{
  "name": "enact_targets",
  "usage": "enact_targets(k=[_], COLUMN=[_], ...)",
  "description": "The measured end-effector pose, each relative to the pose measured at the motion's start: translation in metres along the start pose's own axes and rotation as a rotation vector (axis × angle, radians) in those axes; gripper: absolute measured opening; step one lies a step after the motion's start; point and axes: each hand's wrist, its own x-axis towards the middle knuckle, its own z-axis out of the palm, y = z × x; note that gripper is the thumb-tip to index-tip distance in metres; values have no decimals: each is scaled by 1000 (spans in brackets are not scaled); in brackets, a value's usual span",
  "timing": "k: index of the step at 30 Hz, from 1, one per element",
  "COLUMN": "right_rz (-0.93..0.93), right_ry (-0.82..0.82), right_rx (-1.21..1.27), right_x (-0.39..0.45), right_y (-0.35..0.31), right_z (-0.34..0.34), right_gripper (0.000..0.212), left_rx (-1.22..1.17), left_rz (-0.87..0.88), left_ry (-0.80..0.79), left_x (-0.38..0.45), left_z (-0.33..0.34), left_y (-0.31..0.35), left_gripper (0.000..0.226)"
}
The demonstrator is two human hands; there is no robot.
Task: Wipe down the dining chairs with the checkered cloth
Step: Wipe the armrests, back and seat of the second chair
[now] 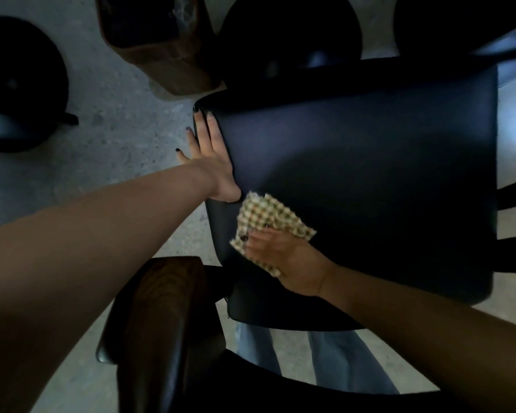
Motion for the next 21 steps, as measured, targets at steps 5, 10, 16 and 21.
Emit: enact_targets(k=[5,10,16,21], right_rz=[-22,127,748,712], right_ry=[-151,-291,-235,613], right_rx=[136,393,1073,1187], right_x=[-43,-75,-52,-4], right_y=[-19,-42,-48,12], right_z=[27,38,-22,-133], right_gripper=[55,43,30,33], left_rx=[101,207,173,150], left_rz=[111,170,71,-16], left_ry=[116,54,-65,-35], left_x=[-8,-12,-9,-7], left_z=[2,-4,-6,-1], left_y=[2,1,12,21], left_gripper=[150,148,147,146])
